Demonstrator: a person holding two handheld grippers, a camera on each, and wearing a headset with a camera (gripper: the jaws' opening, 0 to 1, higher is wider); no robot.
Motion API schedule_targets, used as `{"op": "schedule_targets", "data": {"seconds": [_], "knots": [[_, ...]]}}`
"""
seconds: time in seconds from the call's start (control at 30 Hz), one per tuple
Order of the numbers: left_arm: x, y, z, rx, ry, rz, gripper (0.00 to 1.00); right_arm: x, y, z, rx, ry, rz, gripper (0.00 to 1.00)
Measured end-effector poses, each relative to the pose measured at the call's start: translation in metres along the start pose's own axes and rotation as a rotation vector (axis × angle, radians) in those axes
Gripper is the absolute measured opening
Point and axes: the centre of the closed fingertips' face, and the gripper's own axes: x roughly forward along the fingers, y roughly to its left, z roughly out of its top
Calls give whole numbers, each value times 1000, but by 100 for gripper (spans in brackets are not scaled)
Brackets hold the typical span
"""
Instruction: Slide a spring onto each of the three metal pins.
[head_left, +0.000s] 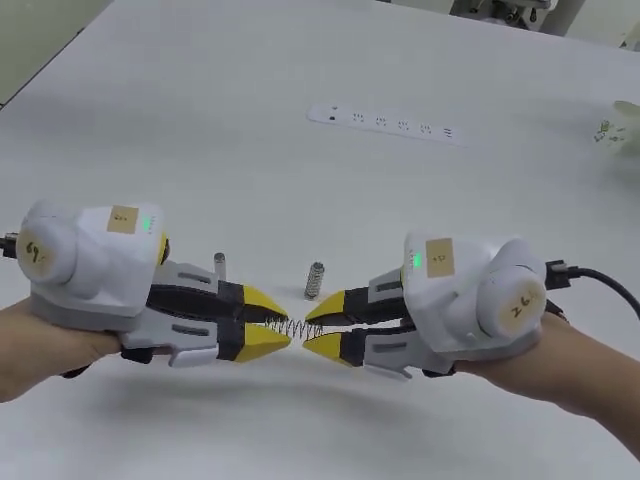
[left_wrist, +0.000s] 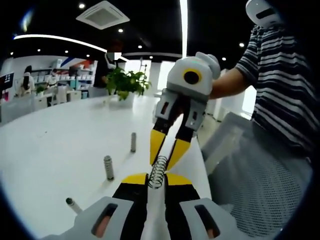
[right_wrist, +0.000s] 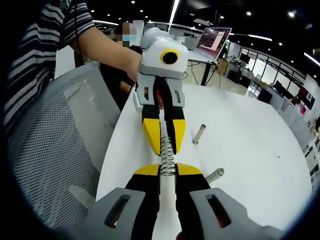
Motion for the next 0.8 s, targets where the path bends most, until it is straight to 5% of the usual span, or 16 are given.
{"op": "schedule_targets", "data": {"seconds": [0.8], "knots": [[4, -2, -1, 9, 23, -28, 2, -2, 1, -10, 55, 6, -3, 8]]}}
